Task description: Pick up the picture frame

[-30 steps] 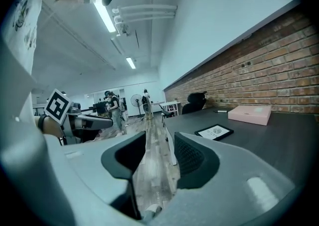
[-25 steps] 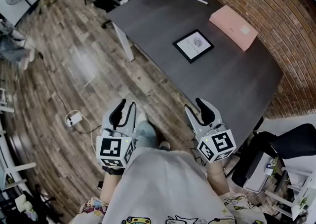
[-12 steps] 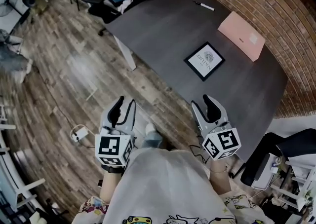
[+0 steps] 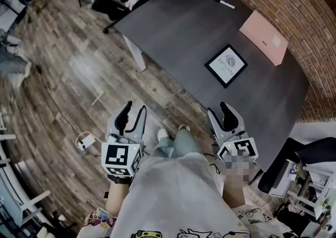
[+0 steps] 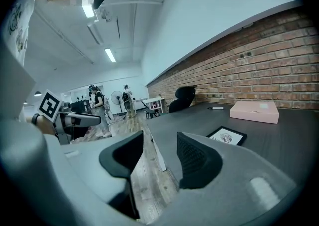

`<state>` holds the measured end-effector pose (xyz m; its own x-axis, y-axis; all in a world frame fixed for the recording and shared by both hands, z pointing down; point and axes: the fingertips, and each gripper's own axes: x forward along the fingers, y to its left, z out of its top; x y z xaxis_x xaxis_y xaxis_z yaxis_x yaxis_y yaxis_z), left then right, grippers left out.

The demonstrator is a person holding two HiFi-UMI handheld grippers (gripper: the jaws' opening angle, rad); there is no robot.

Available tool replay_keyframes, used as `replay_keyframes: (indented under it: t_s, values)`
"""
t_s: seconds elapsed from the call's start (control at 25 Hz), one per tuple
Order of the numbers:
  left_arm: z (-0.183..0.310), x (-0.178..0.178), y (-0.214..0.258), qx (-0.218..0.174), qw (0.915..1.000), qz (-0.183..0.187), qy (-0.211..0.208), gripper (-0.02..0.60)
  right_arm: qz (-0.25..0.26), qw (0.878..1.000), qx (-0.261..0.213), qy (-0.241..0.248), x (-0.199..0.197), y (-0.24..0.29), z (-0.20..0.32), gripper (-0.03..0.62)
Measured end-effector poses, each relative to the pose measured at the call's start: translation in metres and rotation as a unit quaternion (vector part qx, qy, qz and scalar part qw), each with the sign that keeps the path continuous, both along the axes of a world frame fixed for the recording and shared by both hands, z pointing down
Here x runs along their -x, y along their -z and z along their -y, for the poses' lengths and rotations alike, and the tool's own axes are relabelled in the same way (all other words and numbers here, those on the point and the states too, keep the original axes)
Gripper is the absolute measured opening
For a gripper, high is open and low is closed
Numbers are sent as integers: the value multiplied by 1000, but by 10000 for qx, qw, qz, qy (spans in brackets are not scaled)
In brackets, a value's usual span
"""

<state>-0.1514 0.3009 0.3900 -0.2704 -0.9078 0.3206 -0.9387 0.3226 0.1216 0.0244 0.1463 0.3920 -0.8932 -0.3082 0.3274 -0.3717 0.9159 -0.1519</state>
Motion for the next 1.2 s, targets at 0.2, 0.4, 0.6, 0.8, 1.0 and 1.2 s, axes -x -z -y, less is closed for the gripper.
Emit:
replay_keyframes:
  t_s: [0.2,0.4,0.6,0.8,1.0,1.2]
  values:
    - [18,0,-11,91,9996,-164,-207,175,-127,9996,89,-216,-3,-8,17,219]
    - [49,9,-14,103,9991,-129,-388,175,-170,9987,212,-434,-1,-18,42,230]
    - [98,20,-9,103,9974,-32,-711,173,-92,9968,224,-766,3,-19,84,233]
    - [168,35,4,47,9936,109,-1123,173,19,9929,214,-1172,7,-11,136,233]
    - [237,39,24,-75,9880,240,-1521,175,159,9890,89,-1470,9,8,186,233]
    - [289,27,29,-176,9806,277,-1934,175,258,9837,17,-1778,-1,14,218,233]
